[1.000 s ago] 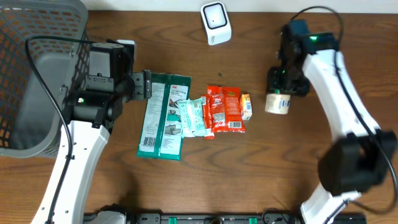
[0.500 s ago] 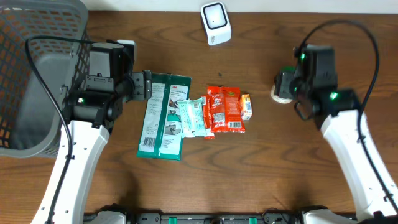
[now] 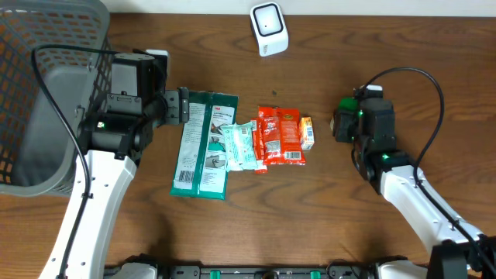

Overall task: Scan the item barcode
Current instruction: 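Lift the Knorr jar and carry it rightward, then set the Knorr jar down right of the orange box and release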

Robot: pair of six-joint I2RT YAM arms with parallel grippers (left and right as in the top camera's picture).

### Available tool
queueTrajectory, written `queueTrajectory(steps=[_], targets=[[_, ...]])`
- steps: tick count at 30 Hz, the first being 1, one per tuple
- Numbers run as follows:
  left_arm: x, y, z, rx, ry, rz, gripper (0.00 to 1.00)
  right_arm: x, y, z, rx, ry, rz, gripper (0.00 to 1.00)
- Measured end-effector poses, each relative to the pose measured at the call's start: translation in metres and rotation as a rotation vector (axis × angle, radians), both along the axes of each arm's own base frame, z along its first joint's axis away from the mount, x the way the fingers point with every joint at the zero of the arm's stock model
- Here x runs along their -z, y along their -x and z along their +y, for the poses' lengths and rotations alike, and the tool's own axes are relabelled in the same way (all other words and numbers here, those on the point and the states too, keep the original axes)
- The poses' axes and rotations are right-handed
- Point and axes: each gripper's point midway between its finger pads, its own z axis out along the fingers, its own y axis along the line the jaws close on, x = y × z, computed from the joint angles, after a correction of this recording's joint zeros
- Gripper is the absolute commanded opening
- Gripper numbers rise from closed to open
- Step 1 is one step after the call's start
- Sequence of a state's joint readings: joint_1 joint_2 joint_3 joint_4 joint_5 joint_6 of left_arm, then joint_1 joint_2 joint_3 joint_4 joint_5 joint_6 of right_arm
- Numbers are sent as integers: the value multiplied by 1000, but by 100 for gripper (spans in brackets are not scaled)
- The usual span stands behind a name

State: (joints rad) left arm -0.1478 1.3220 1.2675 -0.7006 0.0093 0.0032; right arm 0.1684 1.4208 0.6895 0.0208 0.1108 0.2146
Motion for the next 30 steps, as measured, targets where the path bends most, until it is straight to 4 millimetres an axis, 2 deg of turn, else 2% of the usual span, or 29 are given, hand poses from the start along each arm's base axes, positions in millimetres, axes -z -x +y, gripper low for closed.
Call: queueTrajectory(steps=[6,8,10,11,13,17,22,27,30], targets=[[0,0,0,0,0,0,82,37,4,-1,-3,22,83,48],[0,0,0,0,0,0,83,37,-1,-1,-4,23,69,51],[0,0,0,0,0,0,82,38,-1,-1,-4,26,67,61],[0,0,0,0,0,0,82,38,-1,-1,-4,27,67,73],[0,0,0,0,0,0,82,39,0,-1,-2,28,76,82],[0,0,0,0,0,0,82,42,6,-3,-7,40,104,88],[0,0,0,0,0,0,83,20,13,-4,-8,39,74,92],[0,0,0,0,0,0,82,-17,27,-7,-14,48,75,88],[0,0,0,0,0,0,82,-46,30,-10,-6,51,120,86]])
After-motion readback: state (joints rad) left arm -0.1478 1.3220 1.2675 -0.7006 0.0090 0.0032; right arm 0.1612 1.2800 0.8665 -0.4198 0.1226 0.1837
